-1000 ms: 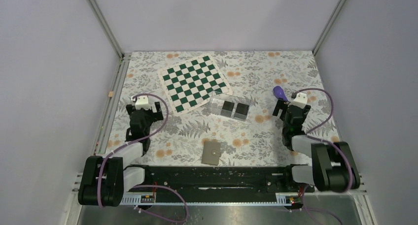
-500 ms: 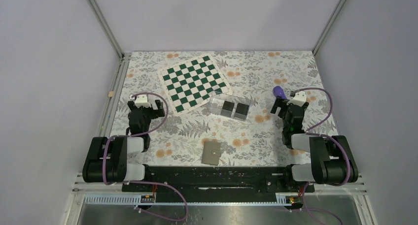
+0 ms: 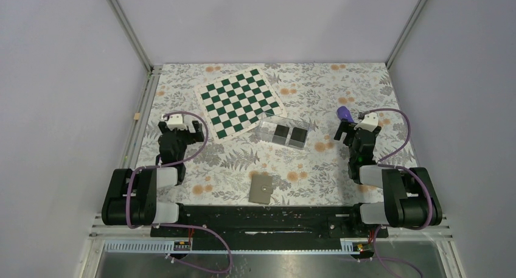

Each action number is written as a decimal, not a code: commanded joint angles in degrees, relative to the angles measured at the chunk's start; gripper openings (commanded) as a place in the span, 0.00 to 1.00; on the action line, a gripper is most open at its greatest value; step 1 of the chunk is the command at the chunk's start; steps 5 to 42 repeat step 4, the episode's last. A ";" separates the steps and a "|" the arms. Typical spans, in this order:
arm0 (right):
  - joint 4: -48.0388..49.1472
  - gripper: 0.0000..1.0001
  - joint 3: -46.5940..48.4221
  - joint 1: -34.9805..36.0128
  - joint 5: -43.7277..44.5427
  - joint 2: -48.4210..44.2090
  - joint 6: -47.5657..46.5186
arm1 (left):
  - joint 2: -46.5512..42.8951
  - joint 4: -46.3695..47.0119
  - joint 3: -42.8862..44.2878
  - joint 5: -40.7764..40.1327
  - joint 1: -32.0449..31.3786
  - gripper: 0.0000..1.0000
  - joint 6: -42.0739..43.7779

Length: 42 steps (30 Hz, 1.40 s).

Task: Put the credit cards into the card holder
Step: Reset both arms

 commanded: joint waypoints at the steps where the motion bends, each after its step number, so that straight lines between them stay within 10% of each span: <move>1: 3.69 0.99 0.68 -0.20 -0.05 -0.28 -0.16 | -0.20 2.36 1.62 0.86 -0.14 0.99 0.74; 42: 3.74 1.00 0.64 -0.20 -0.03 -0.27 -0.19 | -0.21 2.39 1.62 0.75 -0.06 0.99 0.72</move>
